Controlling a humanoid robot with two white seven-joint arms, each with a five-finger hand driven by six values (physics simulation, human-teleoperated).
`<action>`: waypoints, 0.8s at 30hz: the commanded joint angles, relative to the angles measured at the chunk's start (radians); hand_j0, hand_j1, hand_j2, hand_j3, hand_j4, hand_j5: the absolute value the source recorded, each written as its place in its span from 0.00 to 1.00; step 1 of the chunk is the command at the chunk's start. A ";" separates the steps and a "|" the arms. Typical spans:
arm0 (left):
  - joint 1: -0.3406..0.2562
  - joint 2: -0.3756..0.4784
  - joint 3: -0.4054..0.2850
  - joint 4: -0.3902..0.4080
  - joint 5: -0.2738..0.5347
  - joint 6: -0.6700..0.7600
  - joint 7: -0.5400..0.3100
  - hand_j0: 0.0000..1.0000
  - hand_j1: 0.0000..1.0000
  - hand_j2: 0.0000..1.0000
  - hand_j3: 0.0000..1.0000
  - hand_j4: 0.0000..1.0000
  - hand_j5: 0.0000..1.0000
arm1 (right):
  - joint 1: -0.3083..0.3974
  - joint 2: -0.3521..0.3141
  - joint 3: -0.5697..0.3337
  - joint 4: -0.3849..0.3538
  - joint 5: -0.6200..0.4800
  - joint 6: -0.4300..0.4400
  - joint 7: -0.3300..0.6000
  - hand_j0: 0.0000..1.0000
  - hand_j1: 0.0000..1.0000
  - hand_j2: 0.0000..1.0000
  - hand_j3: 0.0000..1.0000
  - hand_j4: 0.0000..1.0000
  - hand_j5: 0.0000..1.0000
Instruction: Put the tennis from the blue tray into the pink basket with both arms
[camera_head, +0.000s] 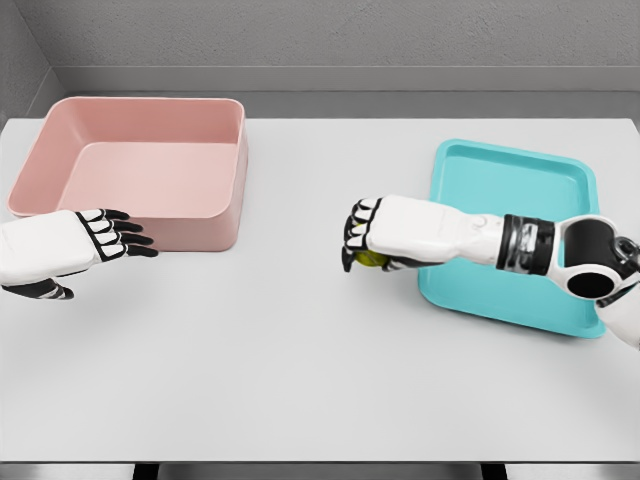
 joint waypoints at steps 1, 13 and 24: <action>0.000 0.002 0.000 0.000 0.006 0.001 0.001 1.00 1.00 1.00 1.00 1.00 1.00 | -0.005 0.023 0.013 -0.001 -0.002 0.002 0.001 0.46 0.46 0.46 0.46 0.46 0.46; 0.000 0.002 0.000 0.002 0.005 0.001 0.001 1.00 1.00 1.00 1.00 1.00 1.00 | -0.028 0.125 0.085 0.009 0.041 0.002 0.003 0.46 0.46 0.46 0.46 0.46 0.46; 0.000 0.003 0.000 0.000 0.006 0.001 0.001 1.00 1.00 1.00 1.00 1.00 1.00 | -0.037 0.204 0.124 0.089 0.075 0.002 0.003 0.46 0.46 0.46 0.46 0.46 0.46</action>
